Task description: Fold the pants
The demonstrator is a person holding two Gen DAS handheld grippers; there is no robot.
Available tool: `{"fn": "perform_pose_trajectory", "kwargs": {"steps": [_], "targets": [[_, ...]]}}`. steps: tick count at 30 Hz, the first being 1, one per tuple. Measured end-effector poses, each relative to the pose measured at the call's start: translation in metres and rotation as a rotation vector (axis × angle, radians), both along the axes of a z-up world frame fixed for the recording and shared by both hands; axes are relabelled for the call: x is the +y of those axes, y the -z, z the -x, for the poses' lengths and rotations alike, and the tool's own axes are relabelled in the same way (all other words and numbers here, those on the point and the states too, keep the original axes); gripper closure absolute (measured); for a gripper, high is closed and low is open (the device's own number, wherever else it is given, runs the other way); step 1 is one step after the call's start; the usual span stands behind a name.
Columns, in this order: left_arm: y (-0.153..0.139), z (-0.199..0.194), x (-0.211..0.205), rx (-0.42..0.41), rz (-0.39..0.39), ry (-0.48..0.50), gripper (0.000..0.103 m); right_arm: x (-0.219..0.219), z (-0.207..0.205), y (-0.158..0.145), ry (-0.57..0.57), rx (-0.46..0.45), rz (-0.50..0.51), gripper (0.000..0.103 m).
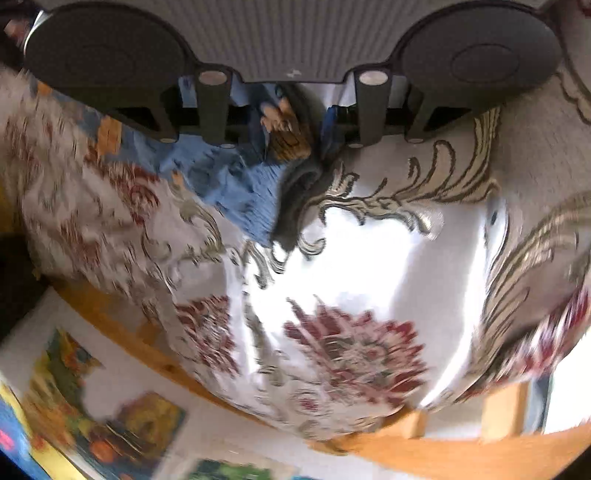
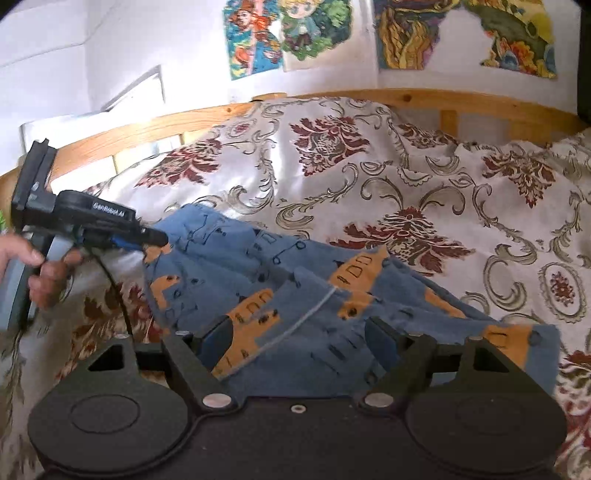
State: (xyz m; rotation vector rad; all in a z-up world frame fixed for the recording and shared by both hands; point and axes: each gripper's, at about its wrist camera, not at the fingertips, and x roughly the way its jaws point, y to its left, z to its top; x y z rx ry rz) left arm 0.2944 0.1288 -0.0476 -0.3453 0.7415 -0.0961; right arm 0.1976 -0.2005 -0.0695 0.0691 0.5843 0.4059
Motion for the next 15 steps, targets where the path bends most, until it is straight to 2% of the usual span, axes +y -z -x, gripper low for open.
{"fn": "perform_pose_trajectory", "kwargs": {"steps": [2, 4, 5, 6, 7, 8, 13, 15], "targets": [[0.007, 0.001, 0.003, -0.011, 0.033, -0.027, 0.066, 0.013, -0.008, 0.002, 0.031, 0.001, 0.032, 0.028], [0.009, 0.001, 0.002, -0.022, 0.028, -0.031, 0.063, 0.031, -0.013, 0.007, 0.075, -0.024, 0.148, 0.033], [0.012, 0.001, 0.001, -0.03, 0.032, -0.025, 0.056, 0.041, -0.017, 0.012, 0.089, -0.025, 0.23, 0.033], [0.013, 0.001, 0.0, -0.041, 0.042, -0.011, 0.052, 0.046, -0.019, 0.018, 0.085, -0.024, 0.272, 0.033], [0.014, 0.0, 0.0, -0.051, 0.047, 0.002, 0.045, 0.048, -0.019, 0.023, 0.079, -0.035, 0.282, 0.034], [0.014, -0.001, -0.002, -0.059, 0.041, 0.014, 0.044, 0.05, -0.019, 0.026, 0.082, -0.046, 0.29, 0.034], [0.013, -0.004, -0.014, -0.051, -0.026, 0.016, 0.046, 0.045, -0.016, 0.025, 0.079, -0.065, 0.265, 0.034], [0.012, -0.005, -0.014, -0.033, -0.037, -0.007, 0.062, 0.04, -0.014, 0.023, 0.081, -0.068, 0.233, 0.034]]}}
